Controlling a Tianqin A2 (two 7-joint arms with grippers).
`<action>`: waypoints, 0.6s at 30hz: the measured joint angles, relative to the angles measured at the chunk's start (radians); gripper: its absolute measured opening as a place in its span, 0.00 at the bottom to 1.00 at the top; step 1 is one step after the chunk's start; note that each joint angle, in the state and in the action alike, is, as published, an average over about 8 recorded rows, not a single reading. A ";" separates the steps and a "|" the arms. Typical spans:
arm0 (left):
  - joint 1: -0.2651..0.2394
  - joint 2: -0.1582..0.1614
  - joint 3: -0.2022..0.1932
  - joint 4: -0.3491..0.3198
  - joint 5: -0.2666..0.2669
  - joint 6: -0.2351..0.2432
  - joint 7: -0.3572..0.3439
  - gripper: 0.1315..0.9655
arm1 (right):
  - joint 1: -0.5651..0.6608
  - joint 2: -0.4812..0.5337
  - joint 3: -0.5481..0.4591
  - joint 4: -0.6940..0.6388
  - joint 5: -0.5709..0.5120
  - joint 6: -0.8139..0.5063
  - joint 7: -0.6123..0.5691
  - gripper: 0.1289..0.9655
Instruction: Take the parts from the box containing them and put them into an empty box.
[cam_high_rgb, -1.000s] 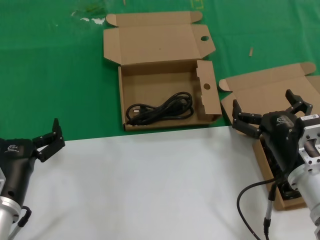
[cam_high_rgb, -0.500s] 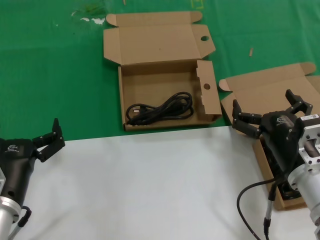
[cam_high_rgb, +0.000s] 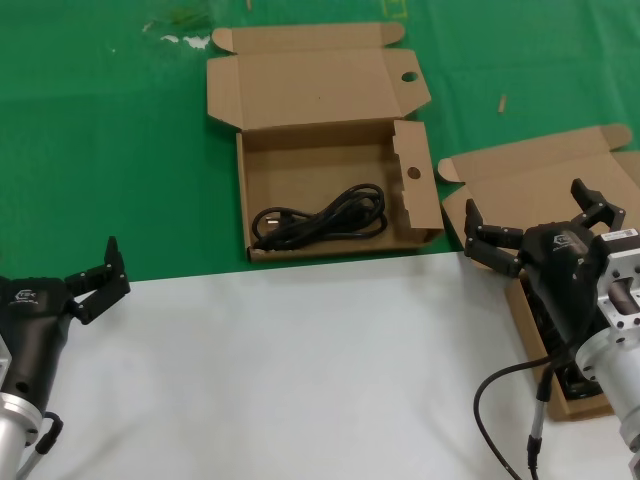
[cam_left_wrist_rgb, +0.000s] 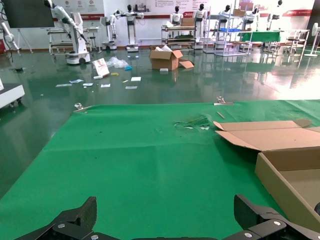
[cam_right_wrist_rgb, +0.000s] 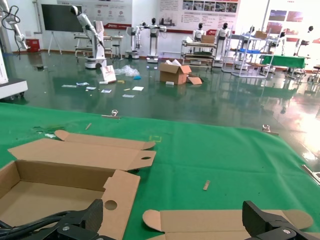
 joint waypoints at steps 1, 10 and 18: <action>0.000 0.000 0.000 0.000 0.000 0.000 0.000 1.00 | 0.000 0.000 0.000 0.000 0.000 0.000 0.000 1.00; 0.000 0.000 0.000 0.000 0.000 0.000 0.000 1.00 | 0.000 0.000 0.000 0.000 0.000 0.000 0.000 1.00; 0.000 0.000 0.000 0.000 0.000 0.000 0.000 1.00 | 0.000 0.000 0.000 0.000 0.000 0.000 0.000 1.00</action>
